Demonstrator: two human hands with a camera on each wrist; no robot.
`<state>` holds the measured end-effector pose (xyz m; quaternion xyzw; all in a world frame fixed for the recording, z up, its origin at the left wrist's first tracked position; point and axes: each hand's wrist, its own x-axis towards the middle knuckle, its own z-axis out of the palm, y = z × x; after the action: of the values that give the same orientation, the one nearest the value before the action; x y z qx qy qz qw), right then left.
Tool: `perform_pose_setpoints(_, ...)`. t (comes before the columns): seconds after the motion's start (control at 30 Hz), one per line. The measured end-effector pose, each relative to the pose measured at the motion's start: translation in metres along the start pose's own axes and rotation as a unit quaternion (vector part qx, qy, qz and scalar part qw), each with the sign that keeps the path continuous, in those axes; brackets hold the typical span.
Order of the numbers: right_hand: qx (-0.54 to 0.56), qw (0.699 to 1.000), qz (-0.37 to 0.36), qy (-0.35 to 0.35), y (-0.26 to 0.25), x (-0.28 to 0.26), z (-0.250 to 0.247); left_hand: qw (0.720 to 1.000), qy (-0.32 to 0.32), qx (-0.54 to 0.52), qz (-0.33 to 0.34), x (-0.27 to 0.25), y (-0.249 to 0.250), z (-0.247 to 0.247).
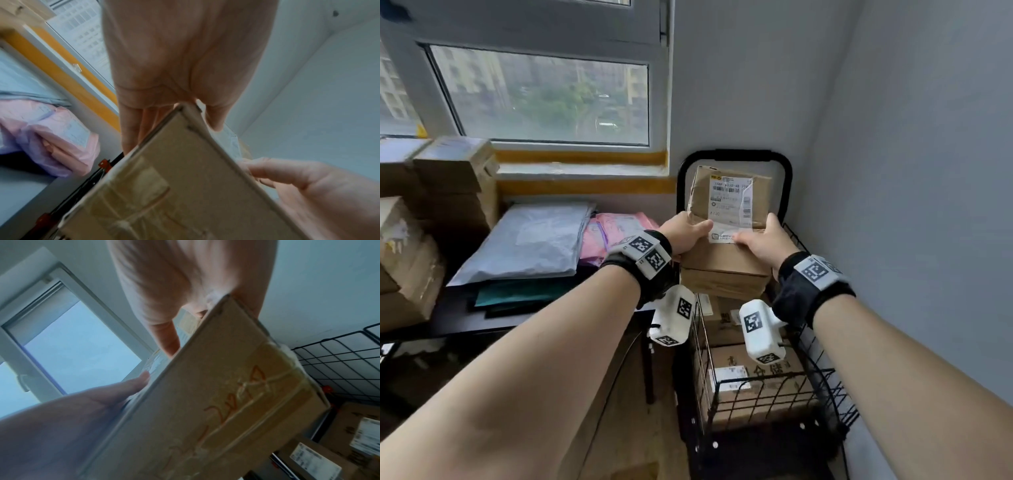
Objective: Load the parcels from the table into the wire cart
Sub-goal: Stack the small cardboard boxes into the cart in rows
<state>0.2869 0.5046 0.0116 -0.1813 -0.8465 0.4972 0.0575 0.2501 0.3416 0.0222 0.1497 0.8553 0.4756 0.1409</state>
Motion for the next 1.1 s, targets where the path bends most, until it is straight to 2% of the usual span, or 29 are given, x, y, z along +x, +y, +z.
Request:
perform_pose_setpoints(0.3,0.032,0.999,0.034,-0.001,0.063,0.074,-0.028,0.999,-0.025,0.037,-0.011,0.079,0.008,0.063)
perform_pose_setpoints(0.43,0.017,0.998,0.056,0.006,0.086,0.122,-0.038,0.998,-0.045,-0.002,-0.035,0.133,0.000,0.088)
perform_pose_setpoints(0.53,0.003,0.996,0.089,-0.002,0.100,0.165,-0.042,0.995,-0.055,-0.021,-0.084,0.181,-0.003,0.101)
perform_pose_setpoints(0.67,-0.020,0.993,0.117,0.003,0.115,0.211,-0.043,0.992,-0.067,-0.025,-0.105,0.233,-0.012,0.113)
perform_pose_setpoints(0.97,-0.031,0.986,0.158,-0.041,0.166,0.295,-0.024,0.987,-0.074,-0.027,-0.143,0.310,-0.057,0.155)
perform_pose_setpoints(1.1,-0.040,0.983,0.162,-0.077,0.194,0.332,-0.007,0.979,-0.049,-0.026,-0.195,0.341,-0.094,0.170)
